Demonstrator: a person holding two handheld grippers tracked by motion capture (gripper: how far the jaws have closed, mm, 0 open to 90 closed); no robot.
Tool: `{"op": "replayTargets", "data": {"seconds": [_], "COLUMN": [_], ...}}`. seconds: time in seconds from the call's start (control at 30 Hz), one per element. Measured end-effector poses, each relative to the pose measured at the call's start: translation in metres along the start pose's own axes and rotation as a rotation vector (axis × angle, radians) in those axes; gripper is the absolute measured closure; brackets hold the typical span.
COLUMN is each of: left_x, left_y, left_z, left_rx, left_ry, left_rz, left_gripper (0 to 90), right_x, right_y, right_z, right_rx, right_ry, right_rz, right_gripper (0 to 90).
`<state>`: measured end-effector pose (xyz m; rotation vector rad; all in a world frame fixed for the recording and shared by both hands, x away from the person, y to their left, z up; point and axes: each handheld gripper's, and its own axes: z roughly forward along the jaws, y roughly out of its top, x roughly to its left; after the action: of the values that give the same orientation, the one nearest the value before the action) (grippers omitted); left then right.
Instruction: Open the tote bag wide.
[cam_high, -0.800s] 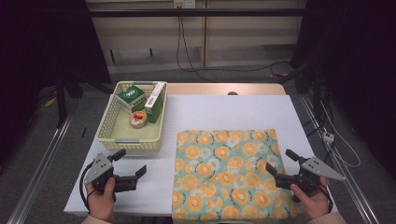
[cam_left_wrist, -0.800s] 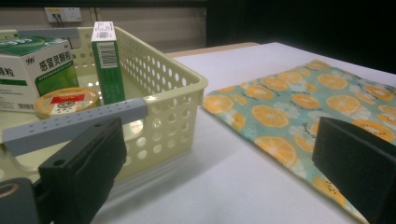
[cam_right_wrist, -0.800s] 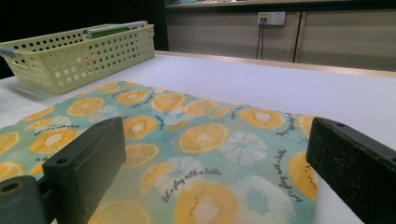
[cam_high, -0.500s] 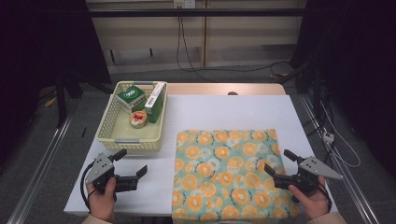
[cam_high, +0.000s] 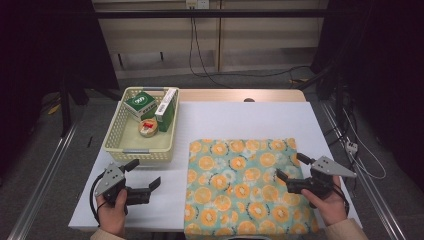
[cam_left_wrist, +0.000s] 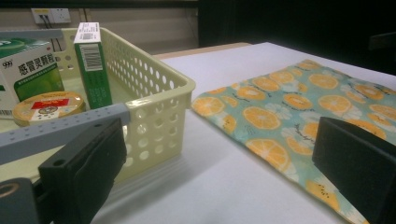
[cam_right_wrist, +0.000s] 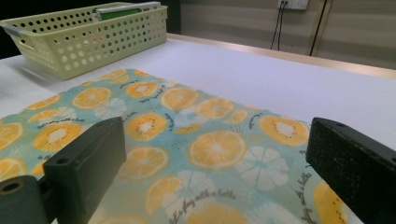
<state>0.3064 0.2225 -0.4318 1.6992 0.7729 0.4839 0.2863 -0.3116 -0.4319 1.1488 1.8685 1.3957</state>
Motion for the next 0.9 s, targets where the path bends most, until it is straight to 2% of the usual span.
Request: {"op": "replayTargets", "data": {"seconds": [0.13,0.23,0.33,0.37,0.4,0.67,0.77,0.9], "left_x": [-0.004,-0.004,-0.004,-0.004,-0.004,-0.004,-0.004,-0.005], "left_y": [0.0,0.0,0.0,0.0,-0.001,-0.002,-0.001,-0.001], "left_z": [0.001,0.001,0.001,0.001,0.001,0.002,0.002,0.002], "left_rx": [0.005,0.003,0.004,0.004,0.005,0.009,0.008,0.006], "left_ry": [0.0,-0.002,-0.002,-0.003,-0.003,-0.008,-0.006,-0.011], "left_rz": [0.008,0.003,-0.002,-0.004,-0.004,-0.006,0.005,-0.003], "left_gripper": [2.6,2.6,2.6,2.6,2.6,2.6,2.6,2.6], "right_x": [-0.005,-0.006,-0.008,-0.008,-0.012,-0.017,-0.019,-0.017], "right_y": [0.013,0.021,0.026,0.026,0.028,0.036,0.041,0.045], "right_z": [0.019,0.031,0.046,0.046,0.055,0.082,0.093,0.102], "right_rx": [0.046,0.071,0.103,0.103,0.119,0.141,0.153,0.159], "right_ry": [-0.012,0.008,0.049,0.049,0.053,0.068,0.096,0.131], "right_rz": [-0.007,-0.015,-0.006,-0.006,0.011,0.037,0.047,0.042], "right_gripper": [5.1,5.2,5.4,5.4,6.8,7.1,6.8,7.8]}}
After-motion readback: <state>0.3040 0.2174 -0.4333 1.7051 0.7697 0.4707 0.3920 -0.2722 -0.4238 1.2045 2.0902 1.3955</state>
